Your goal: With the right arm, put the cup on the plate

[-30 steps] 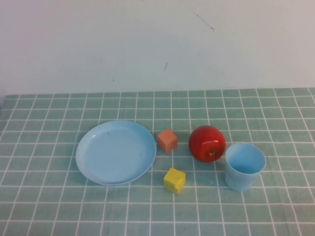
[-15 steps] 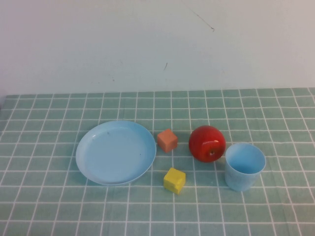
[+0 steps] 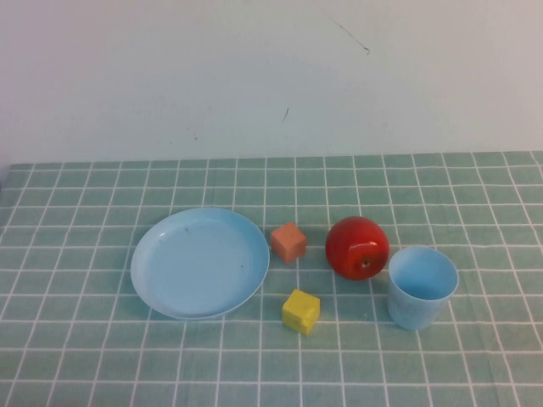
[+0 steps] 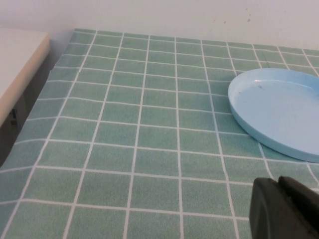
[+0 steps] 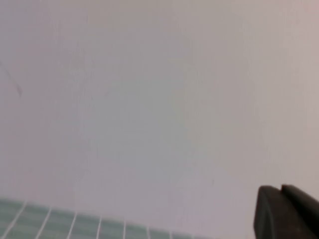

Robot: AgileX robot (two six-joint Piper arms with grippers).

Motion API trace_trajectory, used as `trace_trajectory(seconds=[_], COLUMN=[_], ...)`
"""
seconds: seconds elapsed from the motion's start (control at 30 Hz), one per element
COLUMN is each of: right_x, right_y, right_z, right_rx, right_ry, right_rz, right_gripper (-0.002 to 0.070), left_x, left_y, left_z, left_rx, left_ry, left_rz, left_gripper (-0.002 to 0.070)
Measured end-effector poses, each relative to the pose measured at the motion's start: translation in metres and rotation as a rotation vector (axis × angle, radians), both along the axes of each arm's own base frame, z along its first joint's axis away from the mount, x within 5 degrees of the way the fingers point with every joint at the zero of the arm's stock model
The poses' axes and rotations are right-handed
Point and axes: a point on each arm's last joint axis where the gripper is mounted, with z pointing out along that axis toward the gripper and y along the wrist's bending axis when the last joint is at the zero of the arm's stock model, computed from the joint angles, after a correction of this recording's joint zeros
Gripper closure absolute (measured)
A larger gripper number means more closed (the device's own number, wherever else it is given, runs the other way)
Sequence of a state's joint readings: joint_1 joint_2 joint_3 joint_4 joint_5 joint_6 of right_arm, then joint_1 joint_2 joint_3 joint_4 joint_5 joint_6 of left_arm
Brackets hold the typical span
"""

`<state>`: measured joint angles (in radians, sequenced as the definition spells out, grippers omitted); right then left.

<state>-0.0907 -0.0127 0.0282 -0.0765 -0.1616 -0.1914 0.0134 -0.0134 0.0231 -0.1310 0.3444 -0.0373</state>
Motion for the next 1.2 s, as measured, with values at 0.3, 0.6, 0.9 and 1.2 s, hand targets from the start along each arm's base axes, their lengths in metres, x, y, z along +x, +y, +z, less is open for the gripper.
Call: trace_trajectory(seconds=[0.3, 0.6, 0.9, 1.2], right_x=[-0.024, -0.051, -0.009, 0.083], right_y=[0.004, 0.015, -0.004, -0.033], right_z=[0.049, 0.140, 0.222, 0.190], right_rx=[0.064, -0.076, 0.003, 0.243], right_ry=[-0.600, -0.539, -0.239, 0.482], right_rz=[0.077, 0.112, -0.050, -0.305], right_gripper=[0.0678, 0.0678, 0.0678, 0.0678], left_x=[0.000, 0.000, 0.000, 0.000], left_y=[0.000, 0.000, 0.000, 0.000], left_z=[0.000, 0.000, 0.000, 0.000], left_rx=[0.000, 0.000, 0.000, 0.000], left_ry=[0.000, 0.000, 0.000, 0.000], left_rz=[0.000, 0.000, 0.000, 0.000], left_gripper=[0.0678, 0.0678, 0.0678, 0.0678])
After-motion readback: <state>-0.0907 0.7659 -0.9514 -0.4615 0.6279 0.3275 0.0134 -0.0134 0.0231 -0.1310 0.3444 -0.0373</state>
